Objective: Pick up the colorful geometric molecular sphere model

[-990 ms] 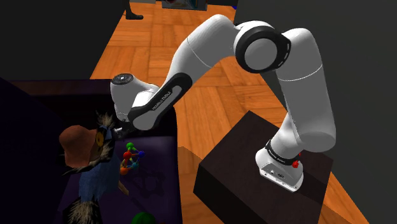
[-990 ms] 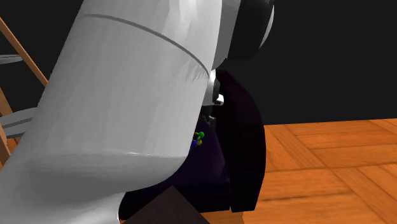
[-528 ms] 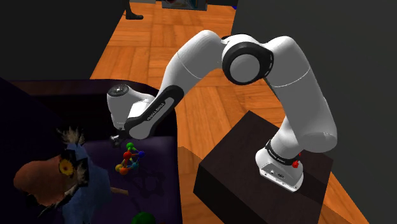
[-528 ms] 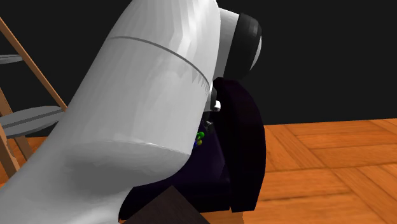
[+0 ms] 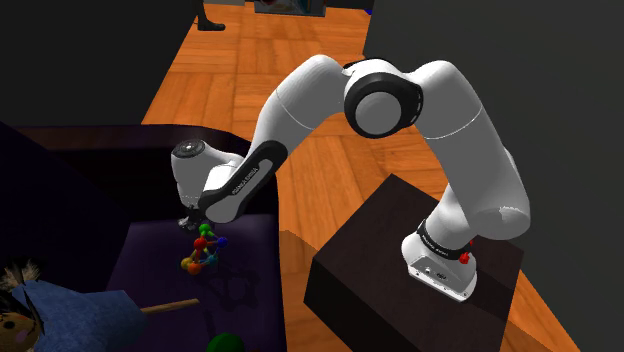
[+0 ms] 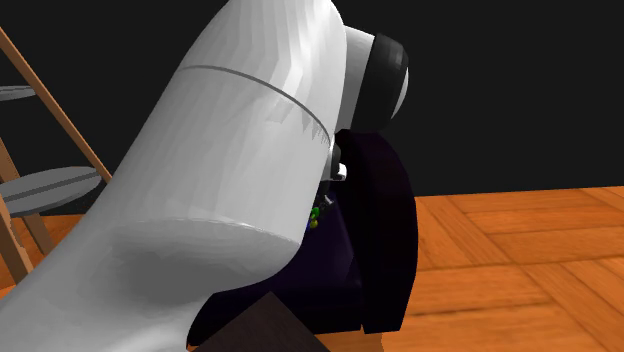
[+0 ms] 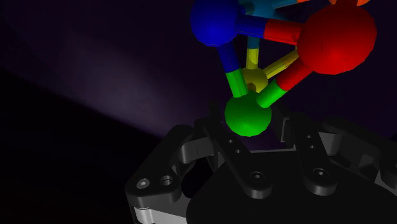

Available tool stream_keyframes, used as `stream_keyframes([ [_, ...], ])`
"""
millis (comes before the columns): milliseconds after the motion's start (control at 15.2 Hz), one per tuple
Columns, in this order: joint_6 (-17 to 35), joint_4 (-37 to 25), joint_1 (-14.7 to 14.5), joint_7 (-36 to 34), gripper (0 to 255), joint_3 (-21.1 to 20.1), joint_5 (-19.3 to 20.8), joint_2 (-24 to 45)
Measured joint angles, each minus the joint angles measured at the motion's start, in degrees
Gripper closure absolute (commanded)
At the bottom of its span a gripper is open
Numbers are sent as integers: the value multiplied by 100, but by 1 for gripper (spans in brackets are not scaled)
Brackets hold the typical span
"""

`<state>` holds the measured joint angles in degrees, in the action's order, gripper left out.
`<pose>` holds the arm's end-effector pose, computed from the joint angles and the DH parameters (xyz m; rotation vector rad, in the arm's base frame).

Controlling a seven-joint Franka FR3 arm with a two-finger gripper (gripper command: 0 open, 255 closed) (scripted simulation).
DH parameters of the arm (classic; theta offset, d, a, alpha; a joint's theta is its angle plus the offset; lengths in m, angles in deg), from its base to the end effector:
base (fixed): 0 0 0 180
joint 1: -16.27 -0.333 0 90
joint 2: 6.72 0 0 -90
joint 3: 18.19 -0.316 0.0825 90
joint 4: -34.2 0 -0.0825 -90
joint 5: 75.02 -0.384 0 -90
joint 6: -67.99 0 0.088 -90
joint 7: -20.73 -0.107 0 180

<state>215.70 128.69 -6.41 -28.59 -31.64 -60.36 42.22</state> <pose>0.5629 0.3936 0.1320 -3.0447 0.1639 -0.0939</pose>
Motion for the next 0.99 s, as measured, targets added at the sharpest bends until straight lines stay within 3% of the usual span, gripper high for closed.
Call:
stream_keyframes([
  [990, -333, 168, 95, 53, 255, -125, -101, -487],
])
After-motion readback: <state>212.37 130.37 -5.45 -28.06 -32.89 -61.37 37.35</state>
